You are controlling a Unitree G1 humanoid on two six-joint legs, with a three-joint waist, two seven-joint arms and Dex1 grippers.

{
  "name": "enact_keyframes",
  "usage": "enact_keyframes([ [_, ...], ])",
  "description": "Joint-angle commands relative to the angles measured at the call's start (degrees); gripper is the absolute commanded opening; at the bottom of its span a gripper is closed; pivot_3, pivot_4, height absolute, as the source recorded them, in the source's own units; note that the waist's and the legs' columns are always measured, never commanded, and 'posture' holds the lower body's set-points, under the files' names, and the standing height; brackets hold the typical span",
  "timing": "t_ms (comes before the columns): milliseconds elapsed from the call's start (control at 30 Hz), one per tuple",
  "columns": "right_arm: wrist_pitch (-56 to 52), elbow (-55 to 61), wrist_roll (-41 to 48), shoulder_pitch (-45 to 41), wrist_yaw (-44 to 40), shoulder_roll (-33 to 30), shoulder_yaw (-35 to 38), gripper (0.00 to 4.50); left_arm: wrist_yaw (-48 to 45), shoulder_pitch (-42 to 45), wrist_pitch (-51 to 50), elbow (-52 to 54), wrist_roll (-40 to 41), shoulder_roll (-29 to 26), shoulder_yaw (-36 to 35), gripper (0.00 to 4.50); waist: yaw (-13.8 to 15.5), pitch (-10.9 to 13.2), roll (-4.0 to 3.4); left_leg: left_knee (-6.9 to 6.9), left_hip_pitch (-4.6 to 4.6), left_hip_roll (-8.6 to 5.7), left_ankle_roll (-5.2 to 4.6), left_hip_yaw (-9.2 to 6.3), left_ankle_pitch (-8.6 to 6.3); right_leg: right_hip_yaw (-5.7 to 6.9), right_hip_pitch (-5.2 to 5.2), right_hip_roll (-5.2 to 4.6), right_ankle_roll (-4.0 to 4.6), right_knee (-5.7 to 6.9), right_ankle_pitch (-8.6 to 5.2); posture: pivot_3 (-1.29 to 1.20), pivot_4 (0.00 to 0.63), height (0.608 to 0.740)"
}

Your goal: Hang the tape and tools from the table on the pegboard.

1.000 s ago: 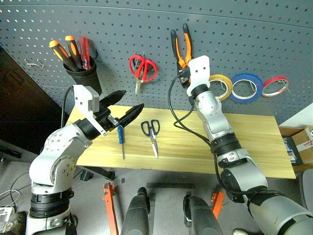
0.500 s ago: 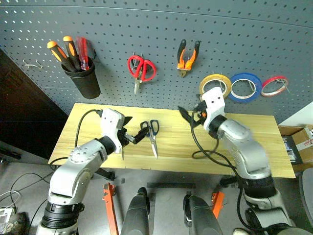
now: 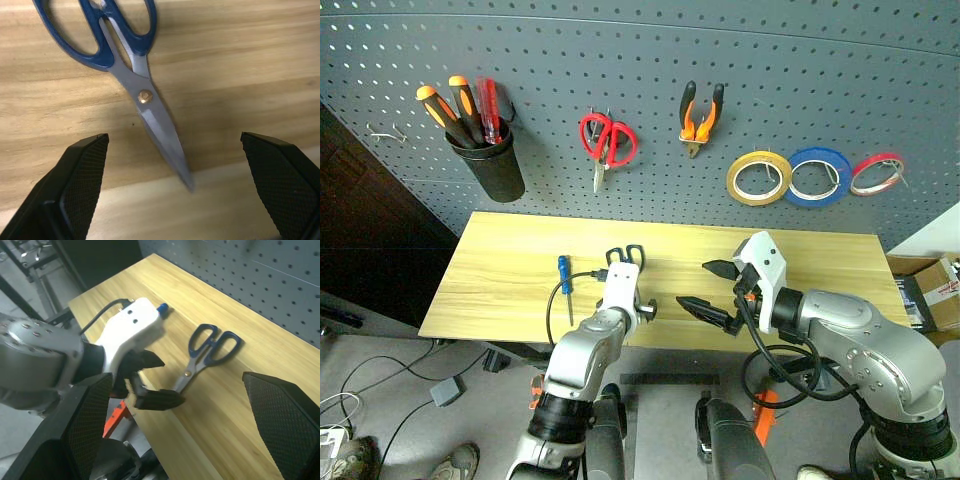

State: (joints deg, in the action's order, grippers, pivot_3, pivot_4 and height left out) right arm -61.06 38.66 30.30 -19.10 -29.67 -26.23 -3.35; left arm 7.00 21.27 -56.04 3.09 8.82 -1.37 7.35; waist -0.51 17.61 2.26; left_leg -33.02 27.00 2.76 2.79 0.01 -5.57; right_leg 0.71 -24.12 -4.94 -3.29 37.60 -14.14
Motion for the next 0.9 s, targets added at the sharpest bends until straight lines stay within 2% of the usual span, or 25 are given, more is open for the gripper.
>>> enact_keyframes([
  [33,-1.24,2.41,1.2,-0.37,2.08,-0.03,1.69,4.45,4.29,4.91,3.51,-7.49,-2.09,3.64,-3.78,4.5,0.01,0.0,0.0,0.01,0.03,0.0,-0.04,0.0,0.03,0.0,0.0,0.0,-0.01,-0.07,0.0,-0.09,0.312,0.74],
  [133,-2.01,2.21,1.69,-0.77,2.92,-0.17,2.23,4.45,6.57,8.55,4.58,-14.37,-3.25,5.6,-6.11,4.5,-0.06,0.0,0.0,0.03,0.17,0.0,-0.08,0.0,0.01,0.02,0.01,0.03,-0.17,-0.35,0.08,-0.1,0.313,0.74],
  [167,-2.17,2.19,1.81,-0.91,3.07,-0.27,2.3,4.45,7.09,9.22,4.71,-15.89,-3.55,5.95,-6.74,4.5,-0.11,0.0,0.0,0.04,0.23,-0.01,-0.14,0.02,-0.03,0.0,0.01,0.03,-0.52,-0.46,0.29,-0.1,0.313,0.74],
  [400,-3.6,2.14,3.13,-1.59,3.47,-1.32,3.77,4.45,9.01,13.2,7.89,-26.44,-4.75,7.03,-9.97,4.5,-0.84,0.0,-0.01,0.0,0.46,-0.06,-0.28,-0.02,-0.12,0.03,-0.04,0.03,-0.68,-0.58,0.28,-0.12,0.316,0.74],
  [500,-4.11,1.75,3.41,-1.36,3.87,-2.47,4.51,4.5,10.01,13.63,9.33,-27.69,-5.99,6.81,-10.14,3.89,-1.18,-0.01,-0.01,-0.08,0.44,-0.06,-0.27,-0.01,-0.13,0.01,-0.01,0.02,-0.73,-0.59,0.32,-0.13,0.316,0.74],
  [667,-5.29,1.09,4.21,-1.57,4.69,-2.63,6.25,4.5,6.16,13.15,10.65,-27.67,-5.67,5.18,-9.36,2.36,-1.39,-0.01,-0.02,-0.11,0.44,-0.06,-0.27,0.01,-0.13,-0.02,-0.01,0.01,-0.56,-0.6,0.3,-0.14,0.313,0.74],
  [833,-6.63,0.99,5.44,-1.89,5.6,-2.41,8.12,4.5,-1.57,9.39,11.65,-21.81,-4.36,1.58,-8.16,0.85,-1.5,-0.02,-0.04,-0.08,0.41,-0.04,-0.27,0.03,-0.13,-0.02,-0.03,0.01,-0.59,-0.59,0.33,-0.14,0.311,0.74],
  [900,-6.8,1.01,5.93,-1.83,5.76,-2.71,8.79,4.5,-4.6,7.06,11.46,-18.49,-4.29,-0.47,-7.18,0.72,-1.51,-0.02,-0.04,-0.07,0.42,-0.04,-0.27,0.05,-0.13,-0.03,-0.03,0.01,-0.62,-0.61,0.35,-0.14,0.311,0.74],
])
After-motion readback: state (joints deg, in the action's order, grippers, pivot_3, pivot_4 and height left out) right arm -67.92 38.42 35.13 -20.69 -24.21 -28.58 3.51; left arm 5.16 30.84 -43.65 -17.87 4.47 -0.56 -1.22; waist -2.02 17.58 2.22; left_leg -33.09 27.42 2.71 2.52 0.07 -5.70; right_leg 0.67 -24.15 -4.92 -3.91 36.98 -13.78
